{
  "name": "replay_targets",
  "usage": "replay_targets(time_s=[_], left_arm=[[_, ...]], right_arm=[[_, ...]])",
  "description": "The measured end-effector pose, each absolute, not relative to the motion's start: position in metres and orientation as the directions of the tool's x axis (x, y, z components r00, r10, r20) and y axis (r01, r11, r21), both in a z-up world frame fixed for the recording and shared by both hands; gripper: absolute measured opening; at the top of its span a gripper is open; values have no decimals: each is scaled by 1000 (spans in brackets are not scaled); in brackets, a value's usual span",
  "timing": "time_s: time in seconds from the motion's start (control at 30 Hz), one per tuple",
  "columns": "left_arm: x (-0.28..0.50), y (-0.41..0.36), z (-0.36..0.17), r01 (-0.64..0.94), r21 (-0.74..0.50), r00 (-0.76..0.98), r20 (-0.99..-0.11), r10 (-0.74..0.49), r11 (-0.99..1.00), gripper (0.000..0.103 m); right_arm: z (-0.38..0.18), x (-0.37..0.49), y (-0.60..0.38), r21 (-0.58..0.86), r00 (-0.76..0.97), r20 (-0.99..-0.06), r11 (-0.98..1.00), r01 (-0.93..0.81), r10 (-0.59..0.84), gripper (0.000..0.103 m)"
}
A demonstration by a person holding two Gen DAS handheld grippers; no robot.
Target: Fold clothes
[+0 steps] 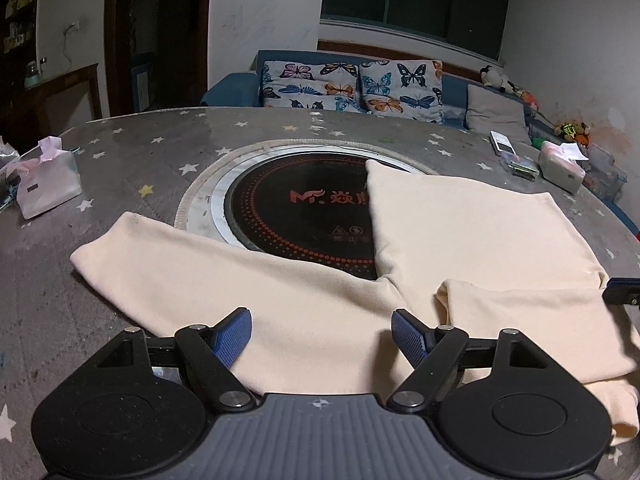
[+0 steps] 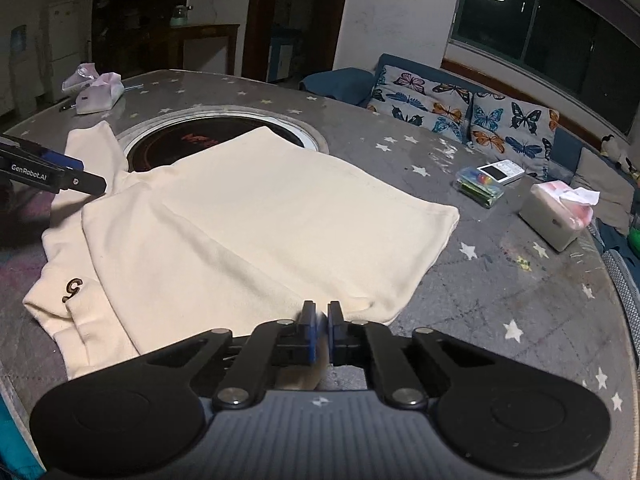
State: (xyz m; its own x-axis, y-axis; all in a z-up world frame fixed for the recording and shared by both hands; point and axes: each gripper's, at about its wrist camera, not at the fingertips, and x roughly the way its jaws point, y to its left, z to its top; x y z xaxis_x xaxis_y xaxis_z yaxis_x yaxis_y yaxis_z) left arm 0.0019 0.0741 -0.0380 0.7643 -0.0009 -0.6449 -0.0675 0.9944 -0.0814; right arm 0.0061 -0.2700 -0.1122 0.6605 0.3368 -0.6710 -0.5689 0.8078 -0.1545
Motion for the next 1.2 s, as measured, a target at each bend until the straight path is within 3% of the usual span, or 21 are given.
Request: replay_targets(time_s=[0.5, 0.83, 1.2], left_arm=[[2, 74, -32, -68, -73, 767, -642, 5, 995, 79], [-7, 21, -13, 133, -133, 792, -582, -186, 982, 75], [9, -15, -24, 219, -192, 766, -573, -291, 957, 42]], right_arm=[[-106, -1, -297, -125, 716, -642, 884, -450, 274, 1], [-107, -6, -269, -41, 668, -636, 847, -530, 387, 4], [-119, -10, -268, -7, 656, -652, 863, -506, 380, 8]])
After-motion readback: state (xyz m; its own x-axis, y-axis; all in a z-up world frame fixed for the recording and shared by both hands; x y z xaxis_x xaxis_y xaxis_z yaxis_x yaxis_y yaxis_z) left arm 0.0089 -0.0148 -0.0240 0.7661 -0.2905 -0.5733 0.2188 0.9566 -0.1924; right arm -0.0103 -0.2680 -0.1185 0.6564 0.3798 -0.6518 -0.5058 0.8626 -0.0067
